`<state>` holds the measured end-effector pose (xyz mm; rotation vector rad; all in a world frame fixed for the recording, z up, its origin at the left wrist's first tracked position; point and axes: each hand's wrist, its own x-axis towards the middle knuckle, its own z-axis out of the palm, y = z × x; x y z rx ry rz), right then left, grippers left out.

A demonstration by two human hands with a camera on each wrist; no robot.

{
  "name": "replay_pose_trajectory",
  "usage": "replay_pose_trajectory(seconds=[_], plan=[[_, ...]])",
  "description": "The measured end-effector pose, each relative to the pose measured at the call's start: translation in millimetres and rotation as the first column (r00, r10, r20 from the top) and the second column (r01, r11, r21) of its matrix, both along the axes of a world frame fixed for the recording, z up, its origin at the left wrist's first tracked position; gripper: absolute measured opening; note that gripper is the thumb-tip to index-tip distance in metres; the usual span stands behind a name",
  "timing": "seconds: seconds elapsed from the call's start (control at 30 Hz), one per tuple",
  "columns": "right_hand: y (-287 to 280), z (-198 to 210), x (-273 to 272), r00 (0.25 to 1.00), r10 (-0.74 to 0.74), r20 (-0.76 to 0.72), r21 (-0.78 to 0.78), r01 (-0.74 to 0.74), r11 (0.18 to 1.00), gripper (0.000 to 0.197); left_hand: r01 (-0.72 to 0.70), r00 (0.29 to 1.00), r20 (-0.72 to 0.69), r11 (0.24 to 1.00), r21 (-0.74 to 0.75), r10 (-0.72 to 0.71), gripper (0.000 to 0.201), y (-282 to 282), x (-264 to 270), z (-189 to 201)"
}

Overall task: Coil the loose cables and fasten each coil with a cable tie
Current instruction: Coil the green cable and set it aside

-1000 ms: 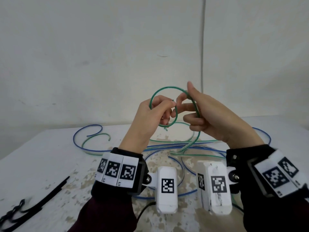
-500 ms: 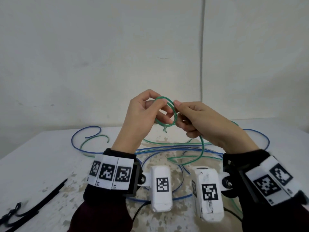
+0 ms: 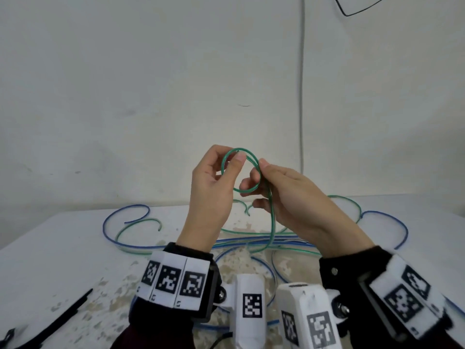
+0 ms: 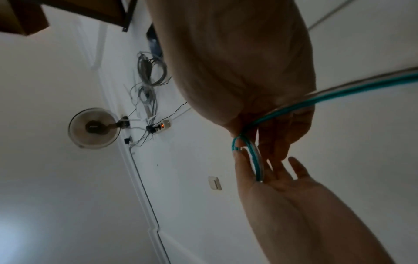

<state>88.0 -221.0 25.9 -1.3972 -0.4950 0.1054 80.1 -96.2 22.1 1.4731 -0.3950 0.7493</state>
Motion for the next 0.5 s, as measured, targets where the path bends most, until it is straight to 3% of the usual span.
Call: replay_pose_trajectory(seconds=[0.13,0.33,0.4,0.5], plan=[[0,2,1,0.984,0.094,-0.148,0.188,-0.066,0.98,0.037,0.02,0.995,-0.104,0.993,0.113,-0.008,0.011,5,3,1],[1,2,3,0.958,0.169,-0.233,0.309,-0.092,0.947,0.035,0.022,0.991,-0.137,0.973,0.231,0.01,0.014,17,3,2],[0,0,5,0.974,0.113,-0.198,0.254,-0.061,0.965,0.035,0.083,0.977,-0.213,0.952,0.293,-0.02,0.015,21,2,5],[-1,-4,6,1.0,-0.019,0.014,-0.036,0.019,0.999,0.037,0.193,0.943,-0.327,0.905,0.38,-0.063,0.025,26,3,6]])
